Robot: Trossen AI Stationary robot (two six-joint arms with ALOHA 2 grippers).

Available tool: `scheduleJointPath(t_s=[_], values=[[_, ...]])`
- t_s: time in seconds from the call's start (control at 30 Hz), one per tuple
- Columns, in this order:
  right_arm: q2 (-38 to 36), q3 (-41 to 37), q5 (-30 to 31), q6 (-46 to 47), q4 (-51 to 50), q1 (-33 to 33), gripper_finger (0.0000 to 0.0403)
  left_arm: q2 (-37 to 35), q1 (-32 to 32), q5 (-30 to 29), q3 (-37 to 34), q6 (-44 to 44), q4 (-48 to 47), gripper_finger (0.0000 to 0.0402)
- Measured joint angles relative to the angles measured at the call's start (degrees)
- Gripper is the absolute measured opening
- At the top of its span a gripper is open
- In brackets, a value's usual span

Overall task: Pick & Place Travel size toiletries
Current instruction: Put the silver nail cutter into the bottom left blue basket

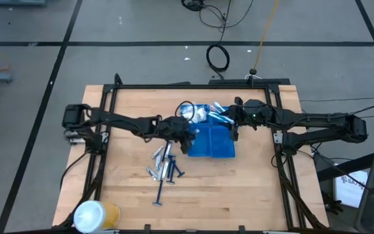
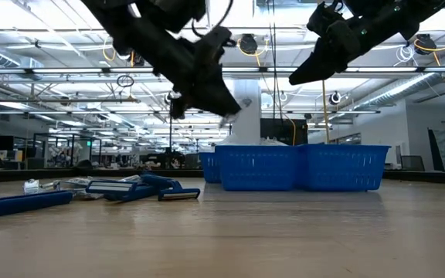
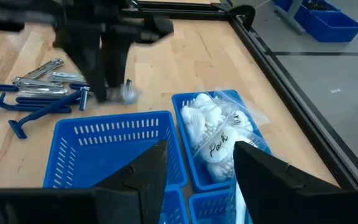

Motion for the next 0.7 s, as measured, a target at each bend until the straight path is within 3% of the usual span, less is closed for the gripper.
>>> scheduleJointPath(t_s=[0.3, 0.7], values=[[0.0, 0.0, 0.0, 0.0, -0.1, 0.0, 0.0171, 5.0, 0.8, 3.8, 0.0, -0.6, 5.4, 0.0039], [0.0, 0.0, 0.0, 0.0, -0.1, 0.0, 0.0171, 5.2, 1.9, 2.7, 0.0, -0.8, 5.8, 0.0171]])
